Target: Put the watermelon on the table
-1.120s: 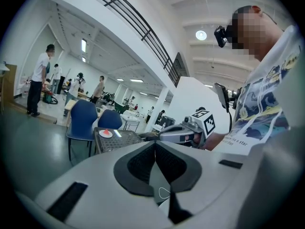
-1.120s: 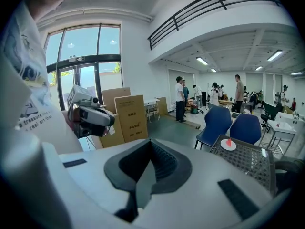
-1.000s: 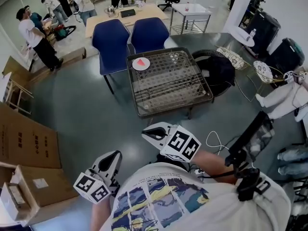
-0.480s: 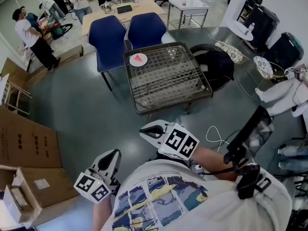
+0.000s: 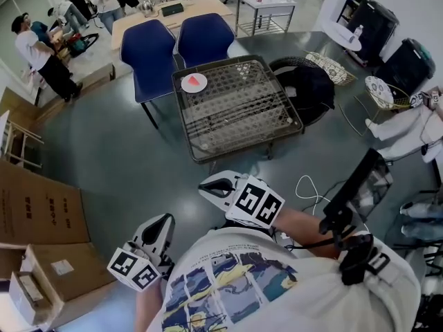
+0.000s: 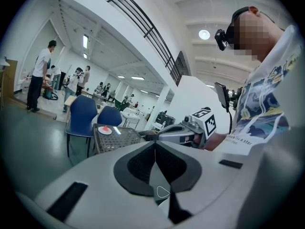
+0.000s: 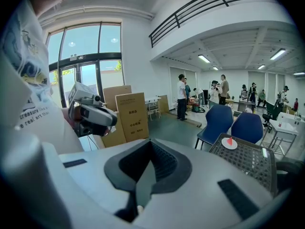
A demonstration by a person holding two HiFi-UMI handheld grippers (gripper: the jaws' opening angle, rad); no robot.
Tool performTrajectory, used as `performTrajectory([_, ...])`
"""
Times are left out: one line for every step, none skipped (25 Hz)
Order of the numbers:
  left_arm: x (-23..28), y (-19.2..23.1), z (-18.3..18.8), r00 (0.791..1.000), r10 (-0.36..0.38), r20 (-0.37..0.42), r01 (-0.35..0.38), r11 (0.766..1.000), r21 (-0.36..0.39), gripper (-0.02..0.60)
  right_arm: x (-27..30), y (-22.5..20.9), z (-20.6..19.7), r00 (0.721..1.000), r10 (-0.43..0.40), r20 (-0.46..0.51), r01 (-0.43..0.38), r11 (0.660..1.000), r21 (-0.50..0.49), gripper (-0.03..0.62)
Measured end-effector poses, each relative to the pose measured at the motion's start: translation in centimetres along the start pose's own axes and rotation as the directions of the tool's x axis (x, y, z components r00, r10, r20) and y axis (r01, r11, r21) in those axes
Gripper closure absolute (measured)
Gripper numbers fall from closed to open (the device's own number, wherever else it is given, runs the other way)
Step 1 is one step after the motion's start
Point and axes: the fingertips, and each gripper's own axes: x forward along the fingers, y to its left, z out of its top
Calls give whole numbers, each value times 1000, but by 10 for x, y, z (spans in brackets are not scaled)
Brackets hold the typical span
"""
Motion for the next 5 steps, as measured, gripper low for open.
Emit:
performTrajectory([2, 1, 0, 1000, -1, -2, 1, 1000, 0, 569, 0, -2, 0, 1000, 0, -2, 0, 1000, 0, 585])
performTrajectory([4, 1, 0, 1000, -1, -5, 1, 1000, 0, 569, 0, -4, 0, 1000, 1, -1, -1, 1000, 0, 585])
performTrajectory([7, 2, -1, 1000, -1, -7, 1, 1000, 1, 569, 1, -6, -1, 1000, 2, 2, -2, 1000, -1, 585])
performTrajectory([9, 3, -2, 1000, -1, -9, 1, 1000, 1, 569, 1, -7, -2, 1000, 3, 3, -3, 1000, -1, 585])
performTrajectory([12, 3, -2, 1000, -1, -10, 1, 1000, 2, 569, 1, -9, -2, 1000, 4, 5, -4, 1000, -1, 585])
